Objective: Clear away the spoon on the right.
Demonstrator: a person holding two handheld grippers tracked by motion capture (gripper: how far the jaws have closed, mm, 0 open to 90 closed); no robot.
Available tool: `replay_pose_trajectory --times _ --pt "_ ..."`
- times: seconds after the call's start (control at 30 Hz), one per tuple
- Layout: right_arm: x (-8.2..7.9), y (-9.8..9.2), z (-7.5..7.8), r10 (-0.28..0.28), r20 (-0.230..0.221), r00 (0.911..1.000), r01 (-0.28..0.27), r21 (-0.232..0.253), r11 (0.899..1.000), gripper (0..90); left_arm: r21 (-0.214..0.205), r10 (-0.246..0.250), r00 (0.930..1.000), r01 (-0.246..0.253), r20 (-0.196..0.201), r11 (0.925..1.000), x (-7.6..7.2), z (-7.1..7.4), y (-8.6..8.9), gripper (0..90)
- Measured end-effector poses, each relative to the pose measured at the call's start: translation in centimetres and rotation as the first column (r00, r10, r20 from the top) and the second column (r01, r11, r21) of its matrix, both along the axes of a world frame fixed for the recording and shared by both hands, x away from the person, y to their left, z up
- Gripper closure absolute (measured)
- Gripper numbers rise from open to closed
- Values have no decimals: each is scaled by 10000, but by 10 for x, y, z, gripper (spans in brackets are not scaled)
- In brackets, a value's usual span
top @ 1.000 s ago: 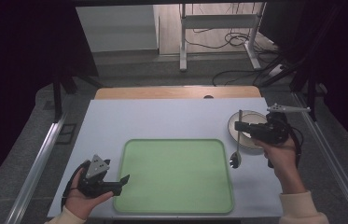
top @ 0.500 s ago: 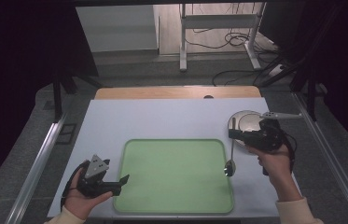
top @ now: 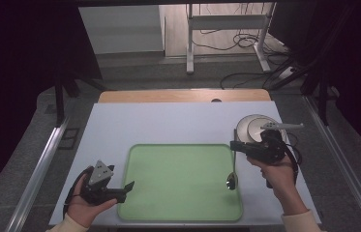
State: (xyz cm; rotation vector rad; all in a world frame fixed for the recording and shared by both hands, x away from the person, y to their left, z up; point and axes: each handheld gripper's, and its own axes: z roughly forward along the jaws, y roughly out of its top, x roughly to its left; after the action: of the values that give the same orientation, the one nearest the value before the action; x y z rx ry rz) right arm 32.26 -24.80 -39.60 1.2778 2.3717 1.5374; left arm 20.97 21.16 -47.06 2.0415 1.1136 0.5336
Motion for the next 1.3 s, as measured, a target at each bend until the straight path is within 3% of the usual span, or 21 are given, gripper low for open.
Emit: replay_pose_trajectory --times 0.33,0.57,0.9,1.07,1.3 --pt "-6 13 -12 307 -370 9988 -312 -125 9994 885 32 -68 10000 68 3 10000 -1 1 0 139" --pt "-6 26 -28 300 -1074 9938 -350 -449 9984 885 20 -99 9999 99 -46 9999 0 1 0 139" --pt "11 44 -66 -285 -2539 9668 -8 -1149 9934 880 121 -114 9999 115 -33 9999 0 1 -3 137" --pt "16 53 -79 -735 -2750 9586 232 -1817 9831 866 105 -98 9999 98 -57 9999 0 0 -2 136" --pt "19 58 -91 -1120 -2985 9478 496 -2090 9766 858 116 -122 9999 123 -75 9999 0 0 -2 136"
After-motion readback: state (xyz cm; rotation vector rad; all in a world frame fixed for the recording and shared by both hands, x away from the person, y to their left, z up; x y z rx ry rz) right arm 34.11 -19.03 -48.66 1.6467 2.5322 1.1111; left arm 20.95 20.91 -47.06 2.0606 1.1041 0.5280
